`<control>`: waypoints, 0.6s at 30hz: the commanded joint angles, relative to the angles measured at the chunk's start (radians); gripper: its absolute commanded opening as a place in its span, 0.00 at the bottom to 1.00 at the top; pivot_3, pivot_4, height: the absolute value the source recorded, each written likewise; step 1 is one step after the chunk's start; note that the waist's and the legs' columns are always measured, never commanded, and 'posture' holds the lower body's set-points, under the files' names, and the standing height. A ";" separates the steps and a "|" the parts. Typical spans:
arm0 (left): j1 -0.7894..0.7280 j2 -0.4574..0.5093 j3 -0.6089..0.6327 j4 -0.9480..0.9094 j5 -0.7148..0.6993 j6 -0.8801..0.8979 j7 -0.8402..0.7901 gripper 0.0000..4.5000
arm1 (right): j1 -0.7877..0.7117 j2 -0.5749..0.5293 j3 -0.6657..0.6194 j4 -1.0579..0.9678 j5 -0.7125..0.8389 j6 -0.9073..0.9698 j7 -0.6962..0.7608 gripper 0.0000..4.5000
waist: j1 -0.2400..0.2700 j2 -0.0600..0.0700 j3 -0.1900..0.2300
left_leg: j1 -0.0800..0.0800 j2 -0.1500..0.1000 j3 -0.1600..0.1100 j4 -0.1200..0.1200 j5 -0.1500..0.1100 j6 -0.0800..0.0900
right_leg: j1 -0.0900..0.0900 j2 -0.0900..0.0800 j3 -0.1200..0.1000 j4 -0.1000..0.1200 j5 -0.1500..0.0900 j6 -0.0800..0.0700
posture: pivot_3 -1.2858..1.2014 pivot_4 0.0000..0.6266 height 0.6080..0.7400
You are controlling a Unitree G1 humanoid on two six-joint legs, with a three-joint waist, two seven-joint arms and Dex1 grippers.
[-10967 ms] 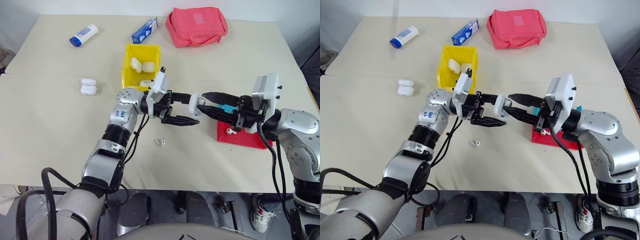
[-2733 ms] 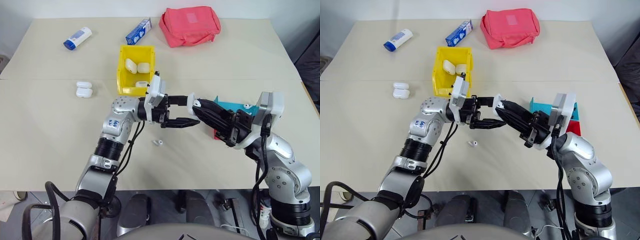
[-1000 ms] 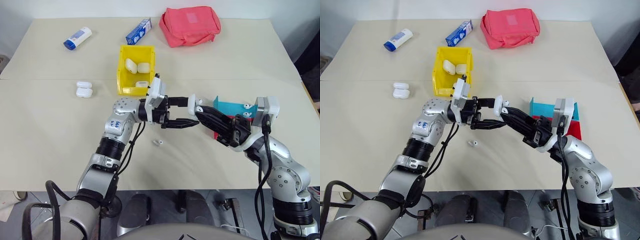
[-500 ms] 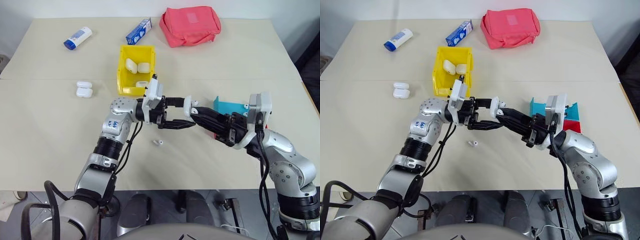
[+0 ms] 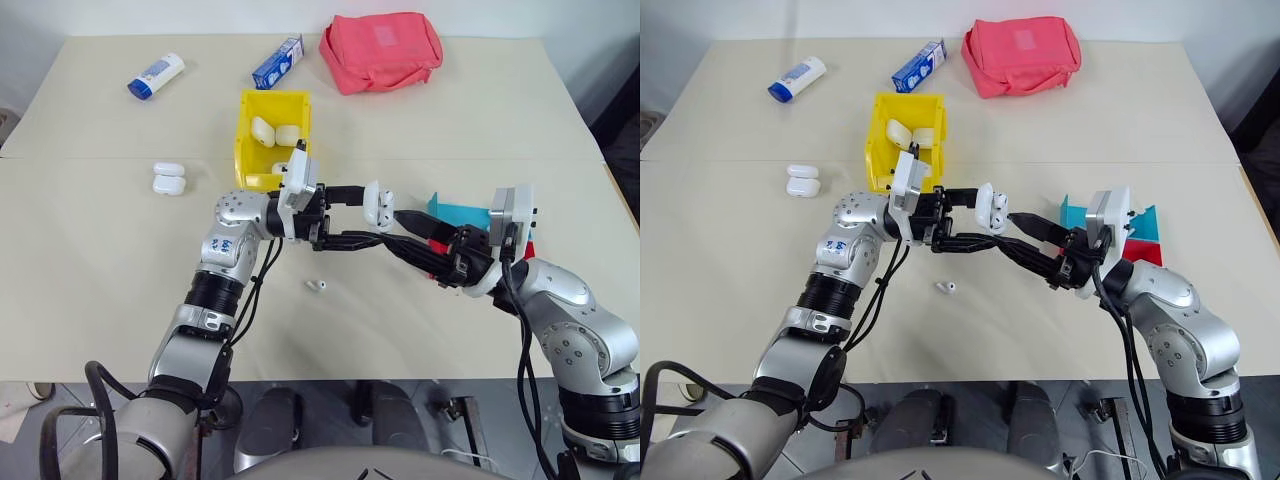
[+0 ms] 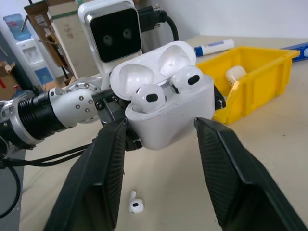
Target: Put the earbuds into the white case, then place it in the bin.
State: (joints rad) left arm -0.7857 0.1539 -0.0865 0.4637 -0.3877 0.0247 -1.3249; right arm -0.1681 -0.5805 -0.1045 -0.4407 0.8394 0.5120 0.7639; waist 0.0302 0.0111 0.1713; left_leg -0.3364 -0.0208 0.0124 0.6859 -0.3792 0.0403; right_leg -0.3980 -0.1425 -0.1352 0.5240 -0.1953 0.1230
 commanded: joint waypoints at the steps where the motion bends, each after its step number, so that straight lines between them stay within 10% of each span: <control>1: -0.036 -0.016 0.007 -0.030 -0.023 -0.024 -0.016 0.62 | -0.007 -0.008 -0.009 -0.028 -0.006 0.015 -0.012 0.51 | 0.000 0.000 0.000 | 0.000 0.000 0.000 0.000 0.000 0.000 | 0.000 0.000 0.000 0.000 0.000 0.000 | 0.52 0.24 1.00; 15: -0.098 0.064 -0.048 0.051 0.096 -0.065 -0.022 0.62 | 0.025 -0.235 -0.119 -0.150 -0.022 0.118 -0.010 0.51 | 0.003 0.000 0.000 | 0.000 0.000 0.000 0.000 0.000 0.001 | 0.000 0.000 0.000 -0.001 0.000 0.000 | 0.52 0.24 1.00; 18: -0.130 0.068 -0.058 0.091 0.127 -0.100 -0.019 0.62 | 0.022 -0.322 -0.157 -0.187 -0.056 0.154 -0.024 0.38 | 0.007 -0.001 0.000 | -0.001 0.000 0.000 0.000 -0.001 0.001 | 0.000 0.000 0.000 -0.001 0.000 0.000 | 0.52 0.24 1.00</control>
State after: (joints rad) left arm -0.8855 0.2174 -0.1400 0.5518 -0.2702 -0.0477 -1.3479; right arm -0.1392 -0.8804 -0.2134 -0.5819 0.7955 0.6595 0.7492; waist 0.0369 0.0105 0.1716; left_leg -0.3371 -0.0208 0.0125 0.6859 -0.3798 0.0410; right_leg -0.3980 -0.1429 -0.1355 0.5227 -0.1953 0.1230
